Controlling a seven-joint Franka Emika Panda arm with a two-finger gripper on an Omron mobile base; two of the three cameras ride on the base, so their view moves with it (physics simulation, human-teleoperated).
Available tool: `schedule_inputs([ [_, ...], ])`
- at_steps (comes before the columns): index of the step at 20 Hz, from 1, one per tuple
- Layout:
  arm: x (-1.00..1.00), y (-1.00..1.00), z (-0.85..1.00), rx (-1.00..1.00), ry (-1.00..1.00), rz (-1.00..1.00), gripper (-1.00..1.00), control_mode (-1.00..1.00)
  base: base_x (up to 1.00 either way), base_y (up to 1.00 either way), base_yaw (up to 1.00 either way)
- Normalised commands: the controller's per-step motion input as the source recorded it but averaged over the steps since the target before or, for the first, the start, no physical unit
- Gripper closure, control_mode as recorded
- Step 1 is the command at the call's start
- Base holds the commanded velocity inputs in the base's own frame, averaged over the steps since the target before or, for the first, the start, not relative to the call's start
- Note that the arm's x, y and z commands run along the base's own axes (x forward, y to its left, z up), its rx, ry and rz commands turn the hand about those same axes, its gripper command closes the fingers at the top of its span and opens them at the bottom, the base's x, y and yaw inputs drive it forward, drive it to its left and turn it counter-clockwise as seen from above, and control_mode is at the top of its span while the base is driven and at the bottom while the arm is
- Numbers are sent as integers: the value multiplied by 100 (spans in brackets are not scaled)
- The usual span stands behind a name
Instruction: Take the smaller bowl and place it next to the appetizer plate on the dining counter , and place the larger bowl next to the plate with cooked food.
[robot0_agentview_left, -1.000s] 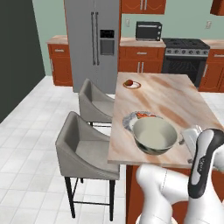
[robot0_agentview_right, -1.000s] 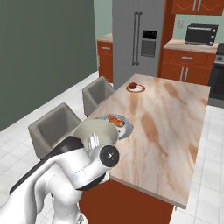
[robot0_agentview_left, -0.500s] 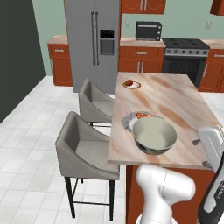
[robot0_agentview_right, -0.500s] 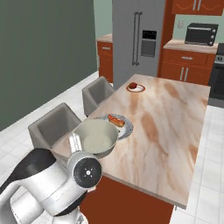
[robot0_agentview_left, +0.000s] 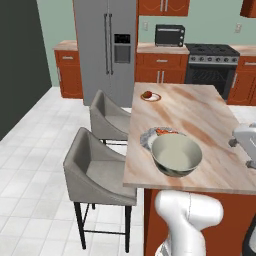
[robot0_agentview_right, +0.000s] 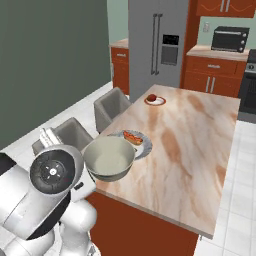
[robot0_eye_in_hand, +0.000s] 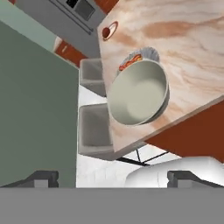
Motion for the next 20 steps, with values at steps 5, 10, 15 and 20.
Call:
schedule_inputs([
  [5, -14, 38, 88, -33, -11, 0, -100, -100, 0, 0, 0],
  [10, -22, 3, 49, -17, 0, 0, -100, -100, 0, 0, 0],
  [15, 0, 0, 0, 0, 0, 0, -100, 100, -100, -26, 0],
  [20, 0, 0, 0, 0, 0, 0, -100, 100, -70, -86, -12],
])
